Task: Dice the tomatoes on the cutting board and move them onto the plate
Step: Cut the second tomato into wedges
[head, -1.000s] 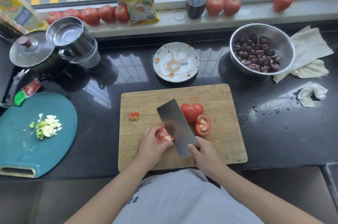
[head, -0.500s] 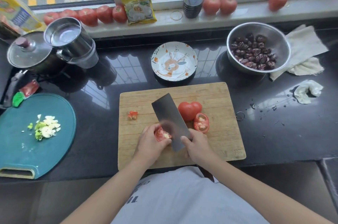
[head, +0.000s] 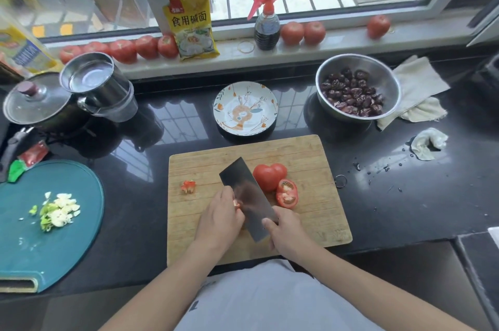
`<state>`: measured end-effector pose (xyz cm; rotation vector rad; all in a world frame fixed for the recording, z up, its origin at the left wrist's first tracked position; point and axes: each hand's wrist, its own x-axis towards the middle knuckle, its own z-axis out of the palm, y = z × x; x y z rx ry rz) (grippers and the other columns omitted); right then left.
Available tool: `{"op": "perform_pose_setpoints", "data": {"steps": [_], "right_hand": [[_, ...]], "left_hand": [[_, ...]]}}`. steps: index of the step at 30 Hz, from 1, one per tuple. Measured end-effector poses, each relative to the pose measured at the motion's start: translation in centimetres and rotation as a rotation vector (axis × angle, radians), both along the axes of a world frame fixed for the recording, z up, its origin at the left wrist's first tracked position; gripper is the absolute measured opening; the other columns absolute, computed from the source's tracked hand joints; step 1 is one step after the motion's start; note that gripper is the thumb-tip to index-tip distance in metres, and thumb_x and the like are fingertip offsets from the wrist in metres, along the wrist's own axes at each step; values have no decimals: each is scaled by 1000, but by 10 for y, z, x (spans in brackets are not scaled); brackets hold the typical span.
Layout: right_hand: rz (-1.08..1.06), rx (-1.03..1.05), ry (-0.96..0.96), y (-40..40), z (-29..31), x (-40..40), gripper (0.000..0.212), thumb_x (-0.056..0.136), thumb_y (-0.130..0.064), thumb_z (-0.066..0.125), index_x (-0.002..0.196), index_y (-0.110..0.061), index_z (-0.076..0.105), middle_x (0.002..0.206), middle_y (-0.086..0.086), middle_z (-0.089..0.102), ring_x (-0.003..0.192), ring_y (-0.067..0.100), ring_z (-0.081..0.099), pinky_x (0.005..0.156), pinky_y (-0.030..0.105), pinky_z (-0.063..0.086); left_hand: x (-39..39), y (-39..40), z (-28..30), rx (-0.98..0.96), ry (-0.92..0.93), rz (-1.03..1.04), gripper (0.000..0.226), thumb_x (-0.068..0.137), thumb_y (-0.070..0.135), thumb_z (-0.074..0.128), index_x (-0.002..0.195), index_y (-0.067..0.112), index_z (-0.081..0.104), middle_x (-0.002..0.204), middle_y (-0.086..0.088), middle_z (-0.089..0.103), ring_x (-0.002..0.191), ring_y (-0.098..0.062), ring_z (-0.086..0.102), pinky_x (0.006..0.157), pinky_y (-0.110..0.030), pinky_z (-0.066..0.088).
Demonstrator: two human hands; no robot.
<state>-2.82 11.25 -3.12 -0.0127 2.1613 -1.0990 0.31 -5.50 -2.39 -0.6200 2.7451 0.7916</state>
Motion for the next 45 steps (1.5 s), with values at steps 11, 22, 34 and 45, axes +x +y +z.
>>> {"op": "perform_pose_setpoints", "data": {"steps": [11,22,34,45], "right_hand": [[9,-8,-32,-1,8,-4,14,93,-16,50,85,-16,61,64,4,59,48,14,59,45,27,45],[-35,-36,40,10,22,-16,11,94,-11,51,86,-6,57,58,6,54,46,20,59,43,29,41],[-191,-60,39,23,35,-17,16,94,-12,50,88,-19,62,69,20,64,53,27,58,47,33,42],[-294,-27,92,53,49,-22,16,94,-13,52,88,-16,66,60,11,65,50,25,57,48,33,46]], "left_hand": [[-4,-15,-9,-30,1,75,7,98,22,61,94,28,60,88,9,65,79,-13,60,65,-30,50],[0,-105,-19,-42,217,135,12,95,14,68,103,22,72,98,12,69,102,-16,54,88,-39,49],[4,-130,-35,-247,71,-284,52,99,31,63,150,26,51,151,-7,49,137,-31,43,110,-51,47],[-25,-149,-37,-561,55,-568,26,76,3,78,99,10,68,111,-14,66,99,-34,61,67,-45,60]]}}
